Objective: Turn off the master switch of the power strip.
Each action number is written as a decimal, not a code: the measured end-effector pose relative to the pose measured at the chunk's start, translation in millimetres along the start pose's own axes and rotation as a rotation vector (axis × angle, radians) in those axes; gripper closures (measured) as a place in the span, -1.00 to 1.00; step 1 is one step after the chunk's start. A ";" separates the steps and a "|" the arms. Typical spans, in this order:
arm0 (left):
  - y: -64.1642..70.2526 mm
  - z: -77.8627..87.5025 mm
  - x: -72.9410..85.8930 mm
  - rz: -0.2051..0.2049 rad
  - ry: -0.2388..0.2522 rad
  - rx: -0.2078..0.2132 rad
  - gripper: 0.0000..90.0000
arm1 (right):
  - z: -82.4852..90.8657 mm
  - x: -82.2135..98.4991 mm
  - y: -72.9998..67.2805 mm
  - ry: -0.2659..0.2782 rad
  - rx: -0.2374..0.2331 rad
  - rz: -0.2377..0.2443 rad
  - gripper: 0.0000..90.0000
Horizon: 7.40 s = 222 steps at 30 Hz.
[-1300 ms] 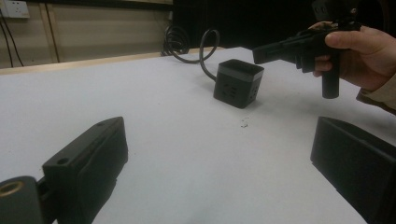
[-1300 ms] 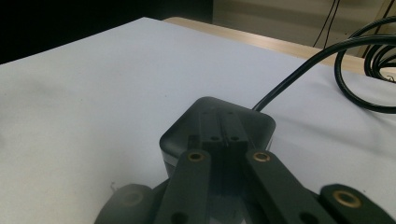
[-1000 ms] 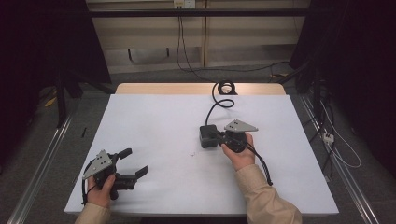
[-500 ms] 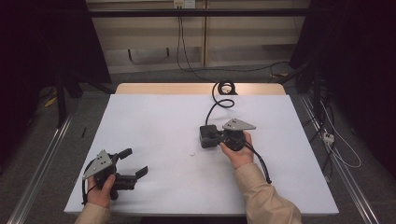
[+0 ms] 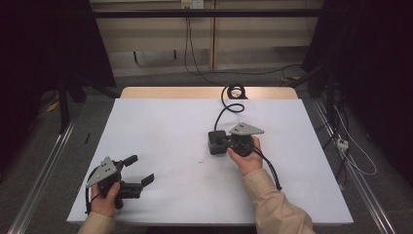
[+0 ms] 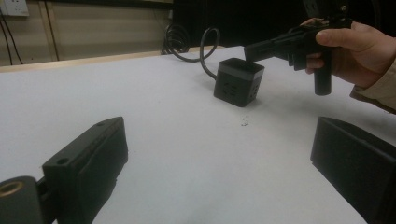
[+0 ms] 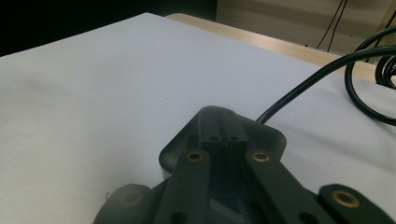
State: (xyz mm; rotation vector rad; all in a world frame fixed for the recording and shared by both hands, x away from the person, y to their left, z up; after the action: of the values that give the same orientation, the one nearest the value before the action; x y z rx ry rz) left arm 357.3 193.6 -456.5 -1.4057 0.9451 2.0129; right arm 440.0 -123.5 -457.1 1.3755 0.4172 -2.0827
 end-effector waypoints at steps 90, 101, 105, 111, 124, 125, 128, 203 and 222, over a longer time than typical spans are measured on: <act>2.0 0.7 0.6 -0.005 -0.001 -0.004 -0.92 | -1.9 4.5 -2.7 -0.013 0.014 0.050 1.00; 2.2 1.0 0.6 -0.006 -0.001 -0.004 -0.92 | -1.8 4.7 -2.7 -0.013 0.015 0.060 1.00; 2.2 1.1 0.7 -0.004 -0.001 -0.004 -0.92 | -1.9 4.6 -2.9 -0.014 0.014 0.063 1.00; 1.9 1.3 0.9 -0.005 -0.002 -0.005 -0.92 | -1.7 5.0 -2.9 -0.014 0.014 0.067 1.00; 1.2 2.1 0.7 -0.001 0.001 -0.009 -0.92 | -1.9 6.6 -4.2 -0.007 0.017 0.077 1.00; 1.0 2.3 0.5 -0.005 0.000 -0.007 -0.92 | -1.8 6.3 -4.6 -0.011 0.021 0.087 1.00; 1.5 2.5 0.0 0.001 0.006 -0.007 -0.92 | -1.9 6.1 -5.2 -0.010 0.027 0.097 1.00; -0.9 10.0 1.8 0.002 0.006 -0.019 -0.92 | 53.6 32.6 -18.3 -0.032 -0.095 -0.018 -0.63; -0.4 8.2 1.6 0.001 0.005 -0.019 -0.92 | 84.5 54.6 -9.5 -0.038 -0.086 -0.041 -0.64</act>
State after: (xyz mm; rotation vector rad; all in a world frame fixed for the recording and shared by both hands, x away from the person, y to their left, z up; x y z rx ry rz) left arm 352.2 200.2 -456.3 -1.4211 0.9313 2.0250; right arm 357.8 -180.2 -472.4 1.2854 0.5168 -2.0952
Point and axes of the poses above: each handheld gripper's, and its own axes: z roughly backward along the jaws, x roughly out of its underside, y roughly to its right, the point moved 6 cm from there along -z, roughly forward along the jaws, and after that the axes turned 7 degrees about z, right-handed, at the moved point
